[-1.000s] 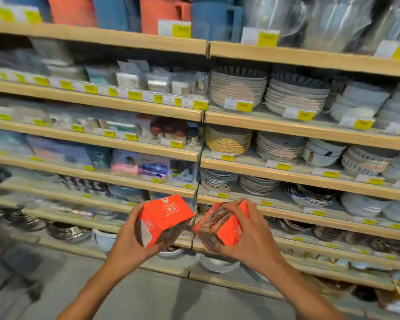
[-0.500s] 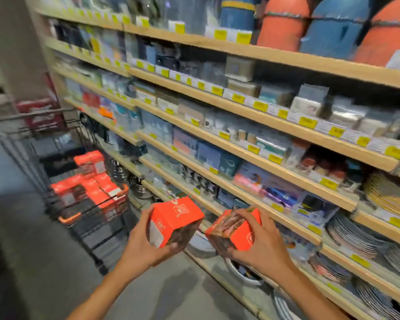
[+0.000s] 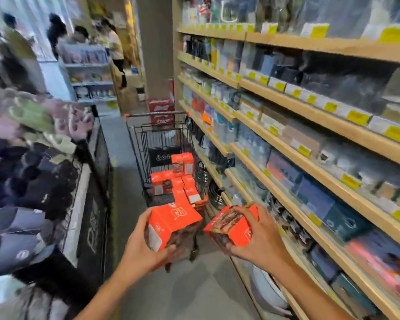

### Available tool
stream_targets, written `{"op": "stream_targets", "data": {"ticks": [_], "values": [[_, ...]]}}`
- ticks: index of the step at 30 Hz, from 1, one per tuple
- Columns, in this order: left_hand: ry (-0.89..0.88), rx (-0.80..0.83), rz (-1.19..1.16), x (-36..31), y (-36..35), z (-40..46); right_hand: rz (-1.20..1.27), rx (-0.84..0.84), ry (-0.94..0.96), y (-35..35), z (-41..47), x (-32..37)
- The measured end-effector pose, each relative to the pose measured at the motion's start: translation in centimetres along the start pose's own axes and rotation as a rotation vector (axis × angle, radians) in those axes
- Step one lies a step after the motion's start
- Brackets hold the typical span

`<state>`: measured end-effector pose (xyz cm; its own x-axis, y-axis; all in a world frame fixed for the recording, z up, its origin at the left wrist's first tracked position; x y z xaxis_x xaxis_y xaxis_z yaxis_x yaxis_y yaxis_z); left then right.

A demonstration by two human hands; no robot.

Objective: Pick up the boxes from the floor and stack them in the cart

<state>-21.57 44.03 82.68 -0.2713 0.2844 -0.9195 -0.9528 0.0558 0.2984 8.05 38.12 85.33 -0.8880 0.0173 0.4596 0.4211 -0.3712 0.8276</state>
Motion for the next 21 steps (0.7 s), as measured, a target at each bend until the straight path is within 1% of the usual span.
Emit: {"op": "stream_targets", "data": {"ticks": [4, 7, 11, 15, 18, 21], "values": [[0.056, -0.102, 0.002, 0.0, -0.5, 2.1, 0.078, 0.111, 0.063, -2.6, 6.1, -1.2], [0.1, -0.168, -0.007, -0.3, -1.2, 3.7, 0.104, 0.131, 0.154, -4.3, 10.0, -1.6], [0.173, -0.238, -0.019, 1.4, -1.8, 5.5, 0.112, 0.193, 0.178, -7.6, 13.2, -2.5], [0.213, -0.283, -0.021, 3.2, -2.5, 7.8, 0.125, 0.269, 0.204, -10.6, 16.2, -2.9], [0.221, -0.301, -0.037, 5.1, -2.0, 10.9, 0.104, 0.281, 0.227, -12.6, 19.3, -2.6], [0.227, -0.292, -0.04, 7.8, -1.3, 15.2, 0.068, 0.292, 0.191, -14.9, 23.0, -2.3]]}}
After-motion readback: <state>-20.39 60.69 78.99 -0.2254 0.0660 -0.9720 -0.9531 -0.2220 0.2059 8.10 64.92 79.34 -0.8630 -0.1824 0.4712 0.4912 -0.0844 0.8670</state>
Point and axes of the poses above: each hand's wrist, its own z-axis towards the middle knuckle, its own y-axis out of the back of the hand, x = y × z, the point moved 8 cm from there along z, towards the middle knuckle, and after that the axes turned 6 degrees about -x, right-handed, at the moved point
